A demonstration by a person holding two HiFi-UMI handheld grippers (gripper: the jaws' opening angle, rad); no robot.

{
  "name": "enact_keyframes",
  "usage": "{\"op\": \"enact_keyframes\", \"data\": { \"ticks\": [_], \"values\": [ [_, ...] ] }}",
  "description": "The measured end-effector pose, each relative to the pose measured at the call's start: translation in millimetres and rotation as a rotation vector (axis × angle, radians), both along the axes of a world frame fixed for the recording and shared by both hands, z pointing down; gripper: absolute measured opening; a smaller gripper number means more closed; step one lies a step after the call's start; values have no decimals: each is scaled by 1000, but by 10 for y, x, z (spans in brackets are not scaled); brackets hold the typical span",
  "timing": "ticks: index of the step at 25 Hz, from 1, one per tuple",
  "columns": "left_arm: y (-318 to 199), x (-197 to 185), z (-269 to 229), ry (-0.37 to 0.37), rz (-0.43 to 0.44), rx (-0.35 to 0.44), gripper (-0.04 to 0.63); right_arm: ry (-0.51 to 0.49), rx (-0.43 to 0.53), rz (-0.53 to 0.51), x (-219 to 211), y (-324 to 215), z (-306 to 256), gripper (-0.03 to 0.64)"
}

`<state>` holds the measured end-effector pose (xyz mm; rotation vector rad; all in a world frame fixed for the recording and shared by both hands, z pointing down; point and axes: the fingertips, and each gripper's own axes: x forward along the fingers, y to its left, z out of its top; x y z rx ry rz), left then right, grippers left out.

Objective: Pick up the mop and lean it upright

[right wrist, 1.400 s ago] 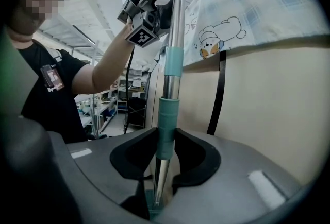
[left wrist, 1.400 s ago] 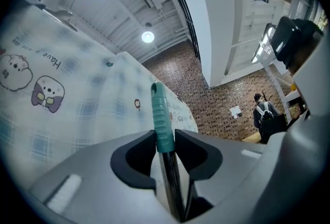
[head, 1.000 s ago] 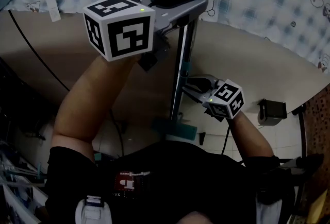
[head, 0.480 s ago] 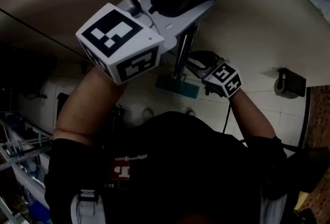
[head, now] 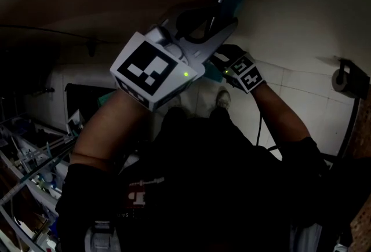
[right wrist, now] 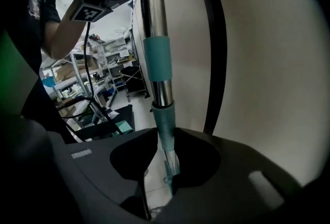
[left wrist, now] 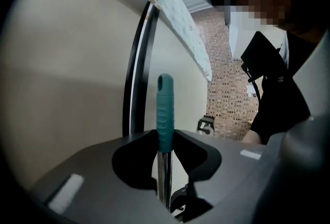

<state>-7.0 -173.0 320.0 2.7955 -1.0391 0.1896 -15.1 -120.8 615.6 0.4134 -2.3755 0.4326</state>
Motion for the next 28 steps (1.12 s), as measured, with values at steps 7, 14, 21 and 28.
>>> {"op": "enact_keyframes", "data": {
  "ticks": [7,14,21,28],
  "values": [
    [-120,-116,764,-12,-60,-87,101,69,-75,-12,-26,27,728,115],
    [-163,-116,1220,-50,-66,-131,101,117,-93,-7,-10,-65,1166,115],
    [-335,-147,1532,-42,-99,-169,102,106,-109,32,-17,-200,1448,116],
    [-559,-124,1568,-28,-105,-185,105,80,-123,88,-41,-354,1460,124]
  ]
}}
